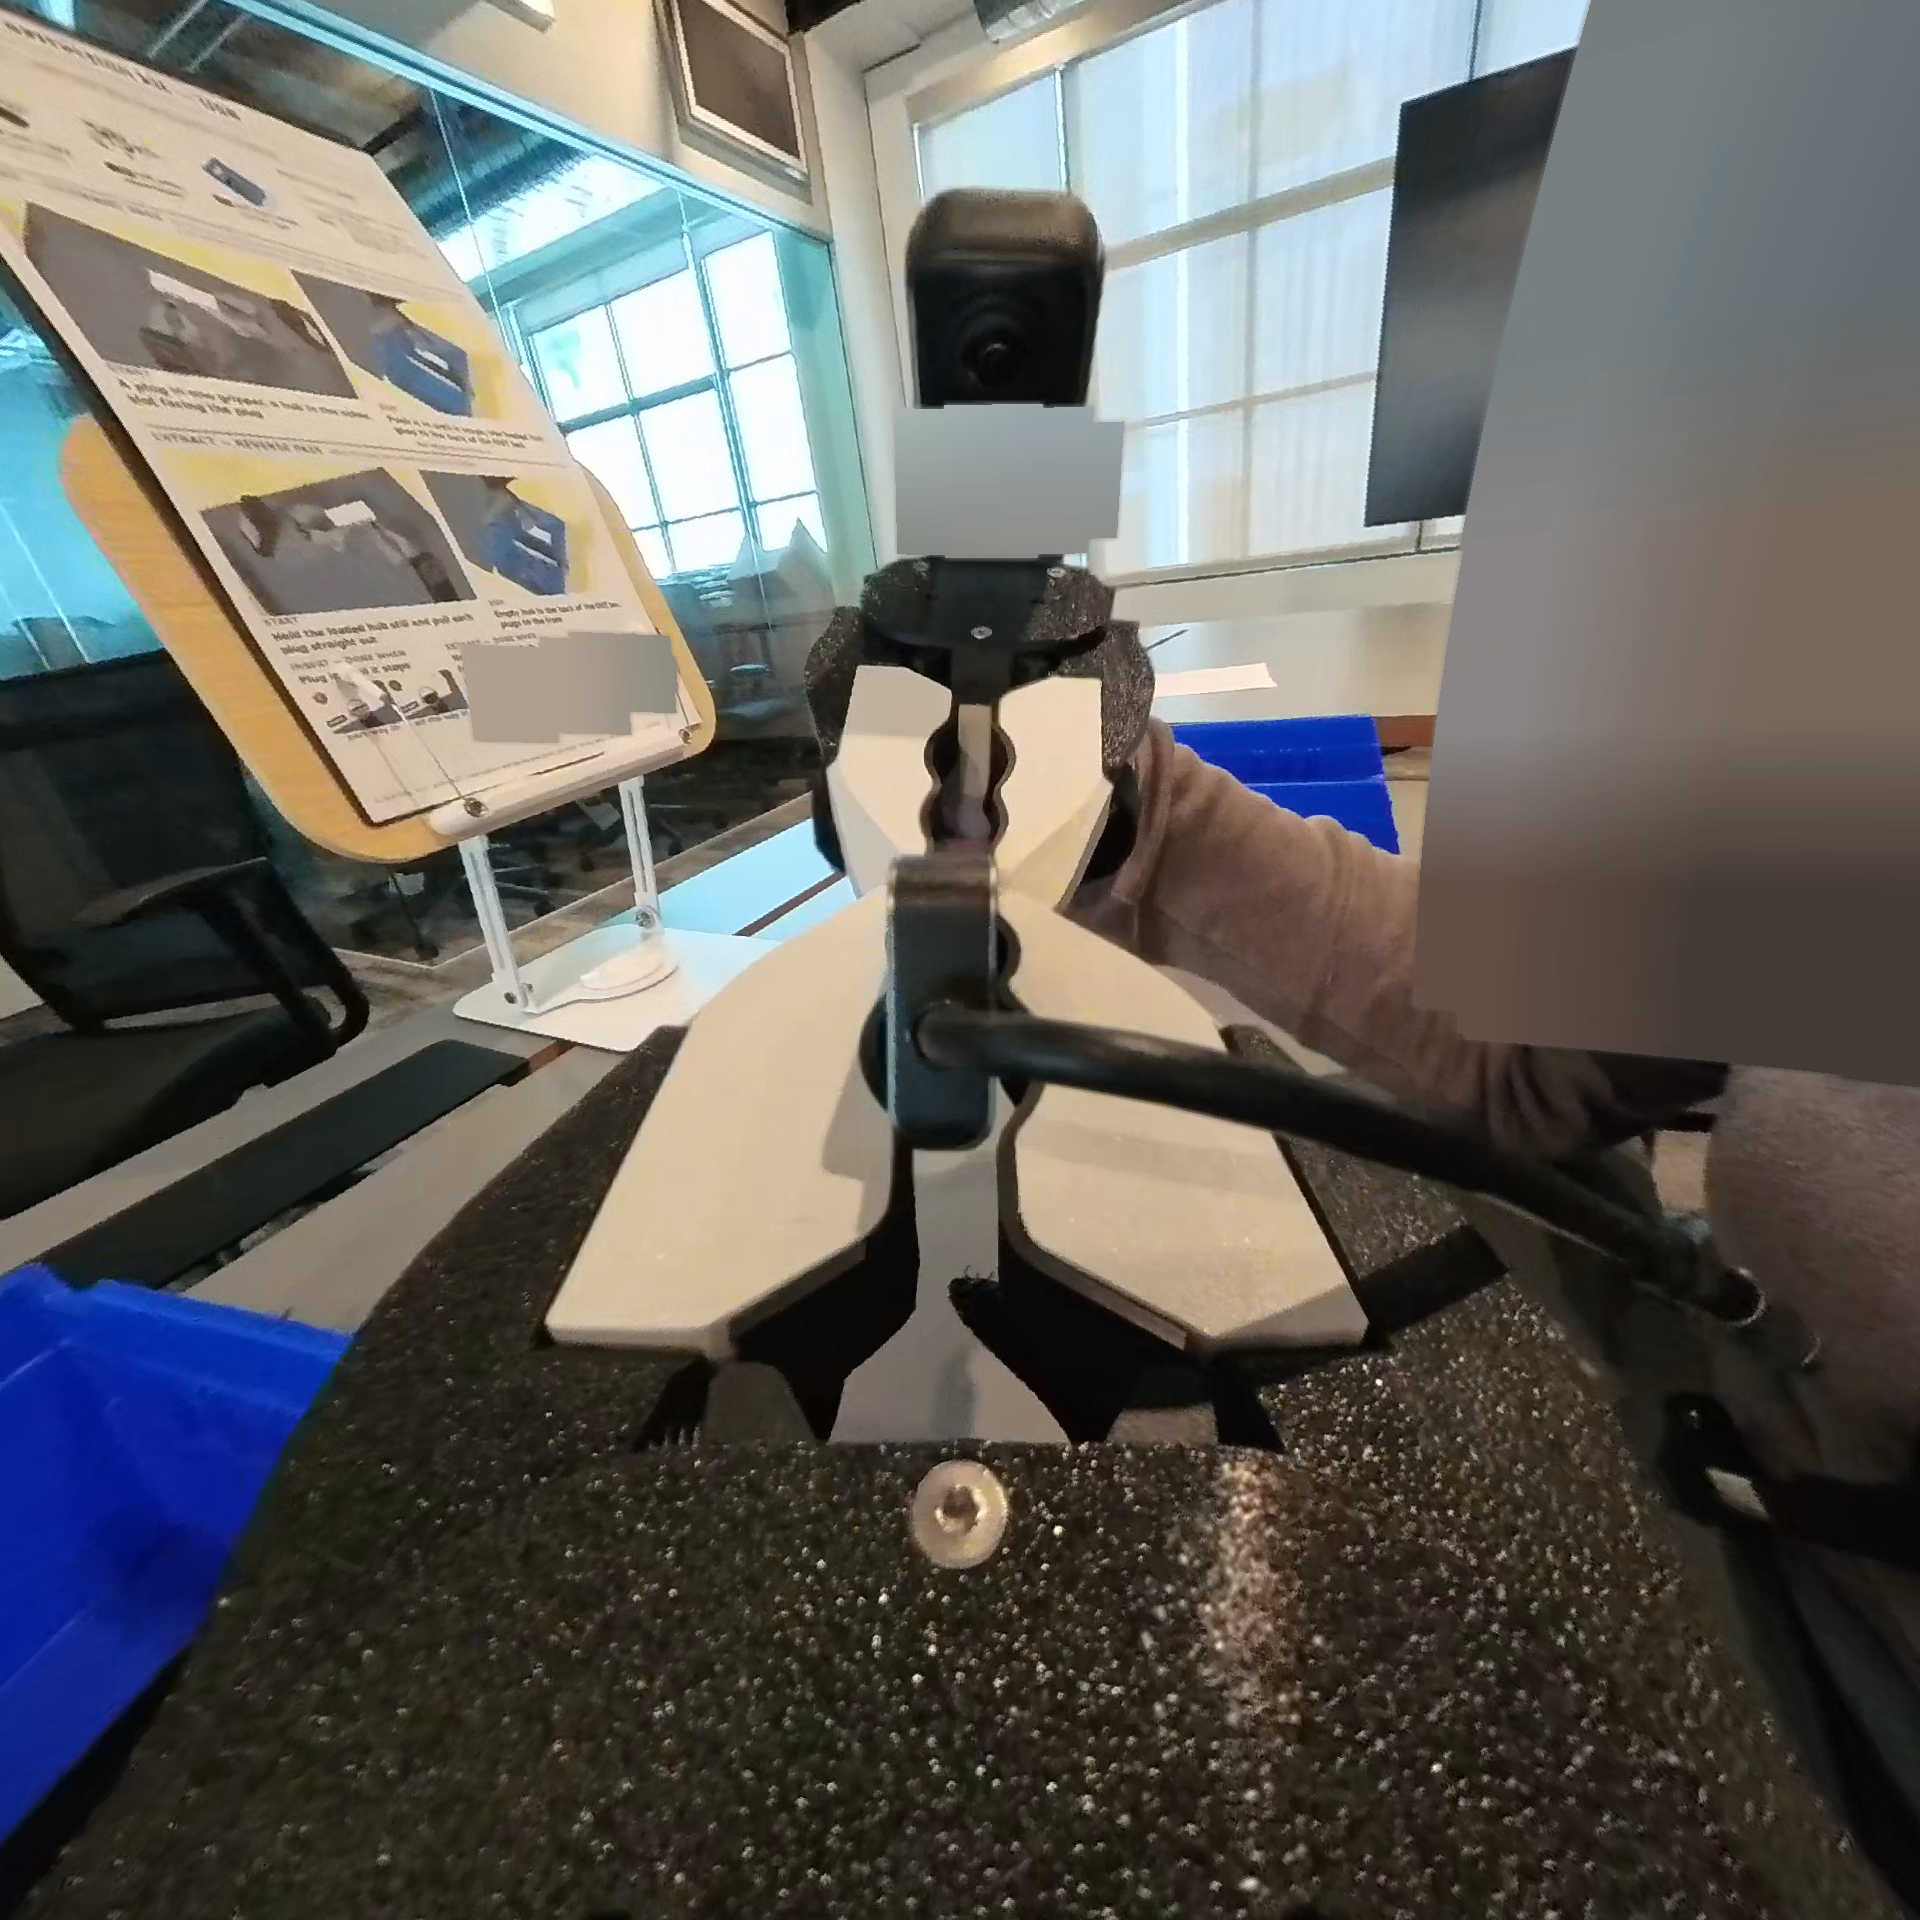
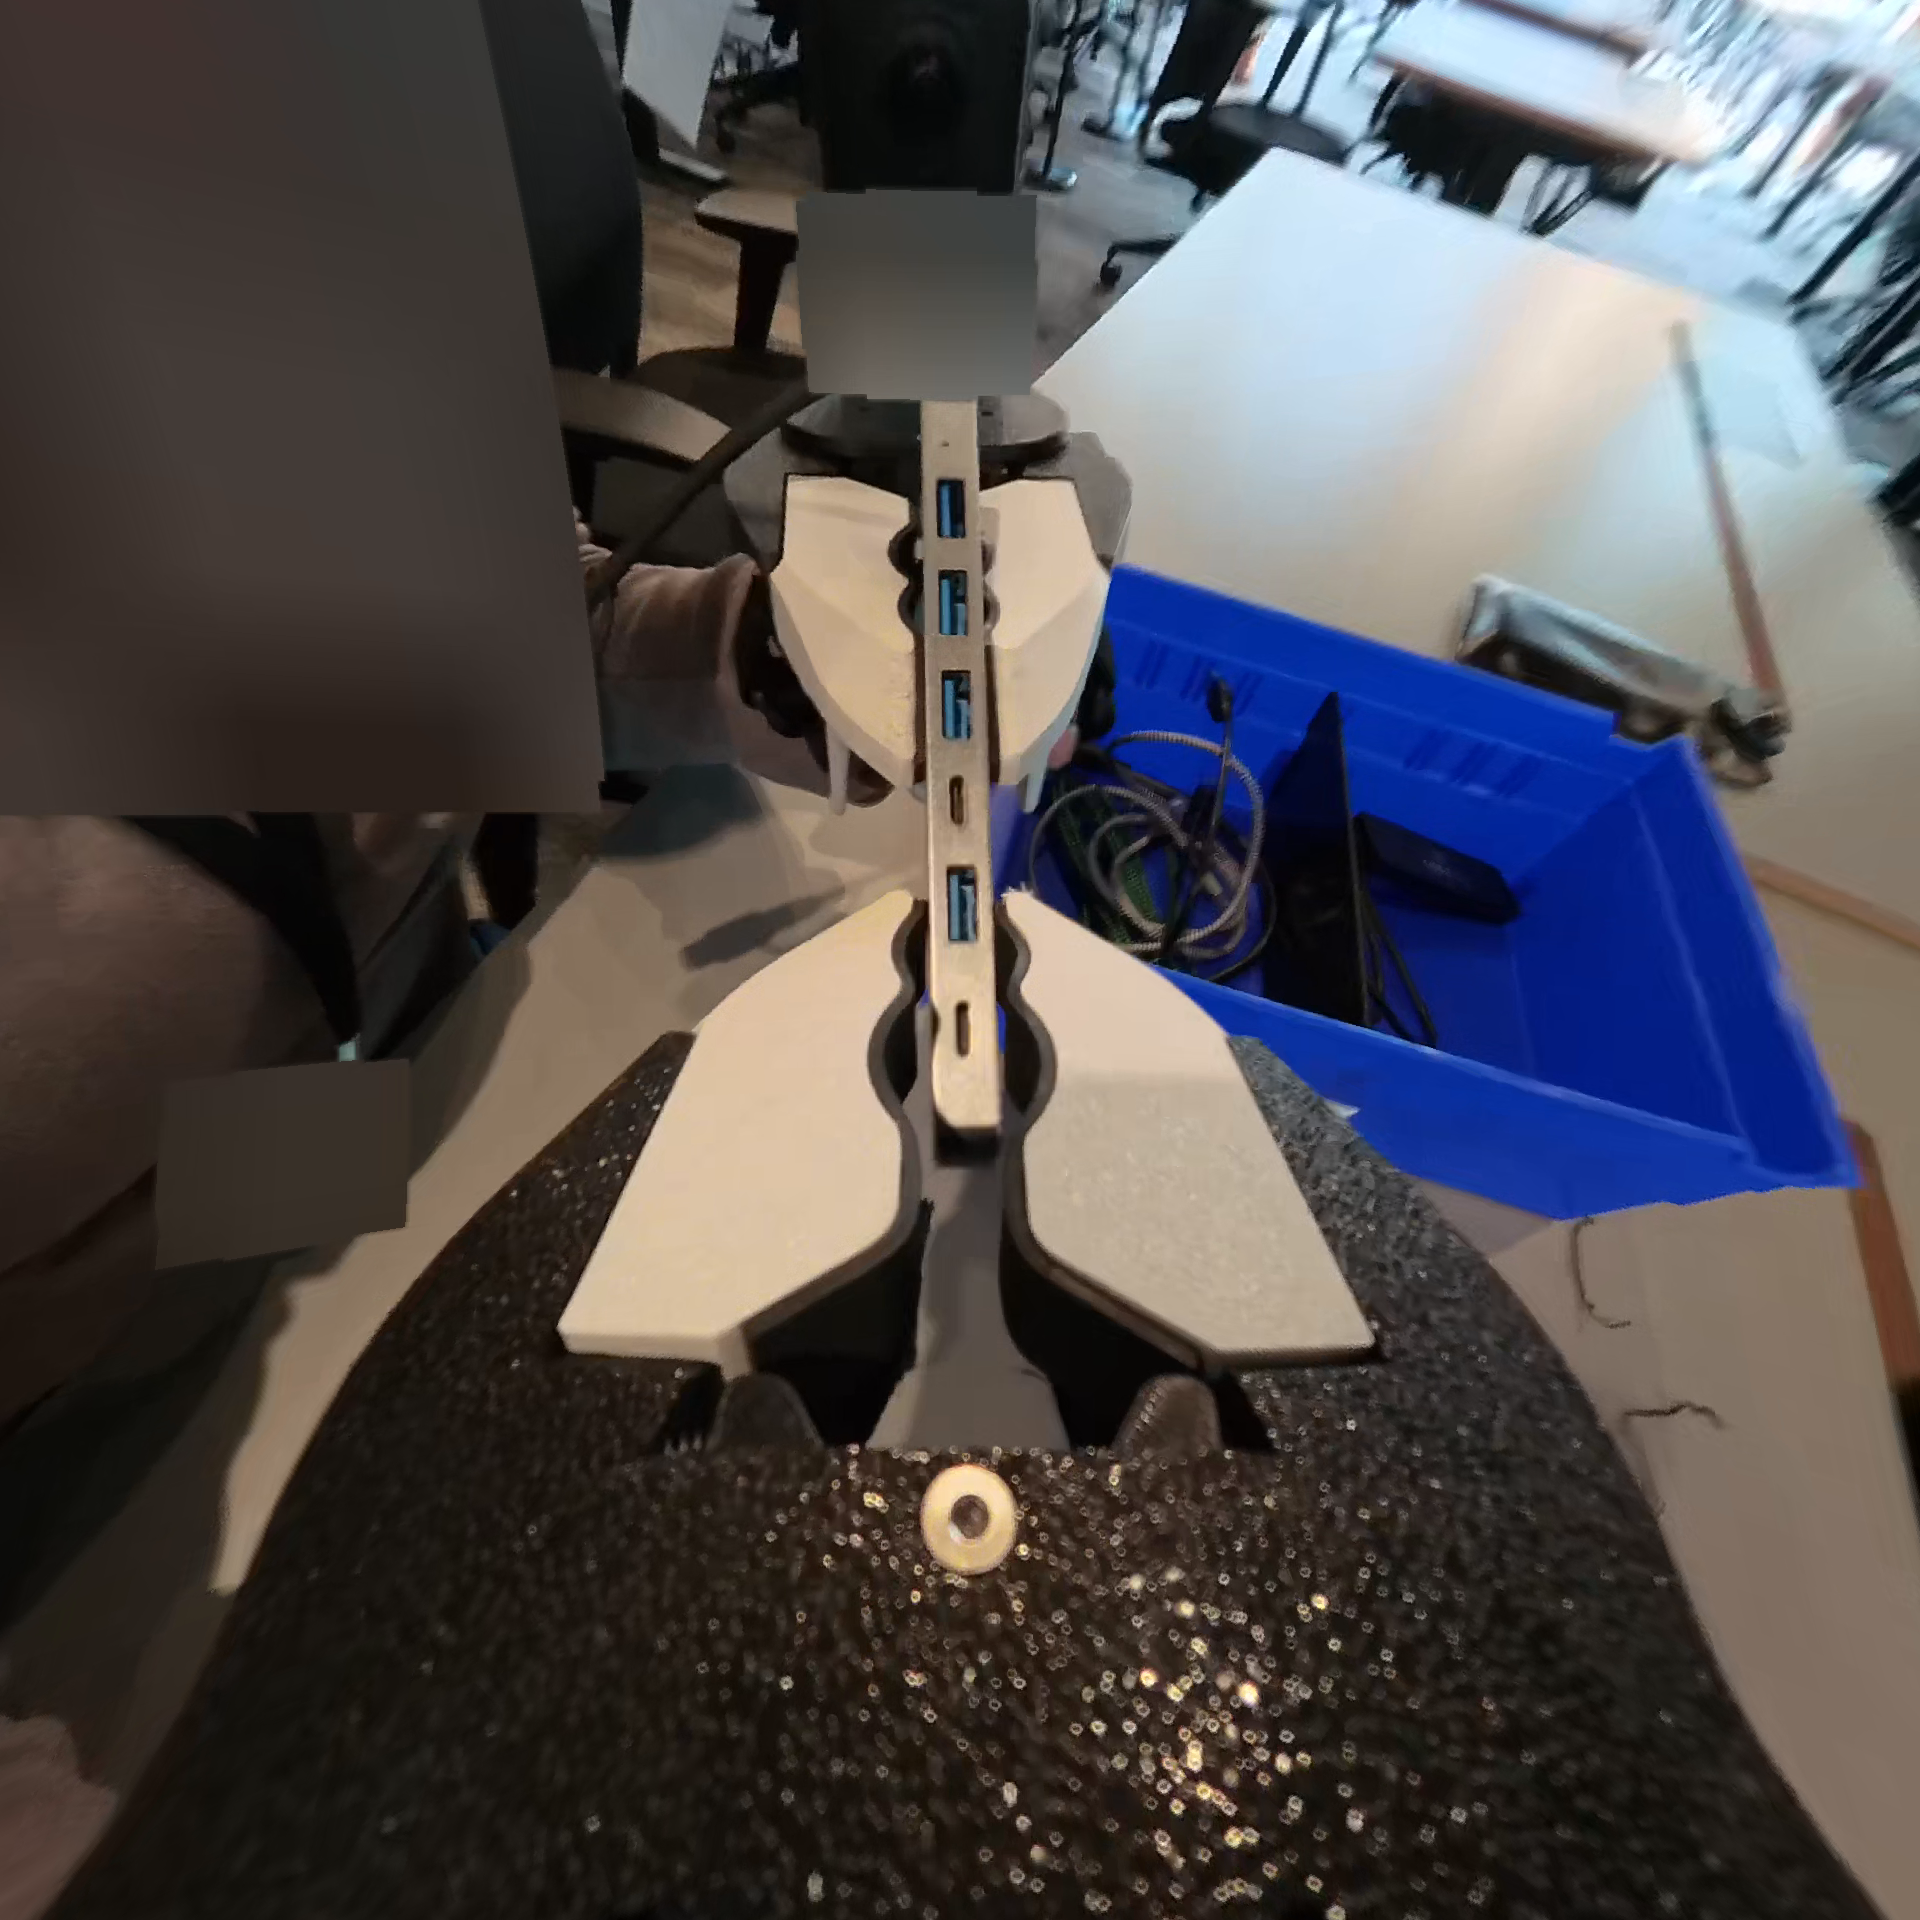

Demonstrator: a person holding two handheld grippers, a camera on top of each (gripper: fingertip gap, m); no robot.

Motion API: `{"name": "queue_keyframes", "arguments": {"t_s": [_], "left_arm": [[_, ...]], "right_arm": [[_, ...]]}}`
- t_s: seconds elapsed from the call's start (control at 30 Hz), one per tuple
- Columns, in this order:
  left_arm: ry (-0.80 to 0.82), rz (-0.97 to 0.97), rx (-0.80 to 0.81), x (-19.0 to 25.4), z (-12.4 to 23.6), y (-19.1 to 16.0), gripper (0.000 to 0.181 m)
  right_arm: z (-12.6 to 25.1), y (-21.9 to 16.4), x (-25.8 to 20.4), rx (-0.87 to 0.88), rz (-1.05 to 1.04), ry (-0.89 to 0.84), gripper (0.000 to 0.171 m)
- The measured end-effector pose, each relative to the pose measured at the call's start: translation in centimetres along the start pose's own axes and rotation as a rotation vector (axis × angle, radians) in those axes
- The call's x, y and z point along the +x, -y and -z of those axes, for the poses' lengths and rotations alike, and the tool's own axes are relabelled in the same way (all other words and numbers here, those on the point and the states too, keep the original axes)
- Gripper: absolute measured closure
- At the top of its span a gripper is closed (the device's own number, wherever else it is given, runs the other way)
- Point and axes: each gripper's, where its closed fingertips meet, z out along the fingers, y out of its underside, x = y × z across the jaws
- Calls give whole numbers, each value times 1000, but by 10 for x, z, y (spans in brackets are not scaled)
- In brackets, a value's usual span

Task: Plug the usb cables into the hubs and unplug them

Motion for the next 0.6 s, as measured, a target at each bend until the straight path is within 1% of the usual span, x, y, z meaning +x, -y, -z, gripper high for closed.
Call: {"name": "queue_keyframes", "arguments": {"t_s": [0.03,0.13,0.2,0.27,0.3,0.33,0.4,0.47,0.53,0.6], "left_arm": [[13,-19,-14,-2,2,-1,170],[97,-88,-63,-18,20,1,171],[154,-118,-76,-30,39,7,171],[248,-151,-87,-46,62,14,170],[291,-165,-92,-53,75,17,170],[334,-174,-94,-60,88,21,169],[411,-180,-83,-70,113,29,169],[460,-178,-69,-75,133,37,170],[491,-184,-60,-75,147,44,170],[514,-194,-59,-75,155,48,170]], "right_arm": [[0,1,2,10,11,-19,159],[6,2,16,33,1,-110,135],[10,-1,30,33,-41,-175,131],[9,-6,48,22,-94,-252,134],[6,-10,56,6,-124,-273,139],[1,-13,62,-10,-143,-268,138],[-14,-13,73,-27,-150,-241,141],[-31,-11,78,-57,-128,-178,142],[-51,-7,78,-98,-105,-97,144],[-70,-11,79,-192,-55,-46,148]]}}
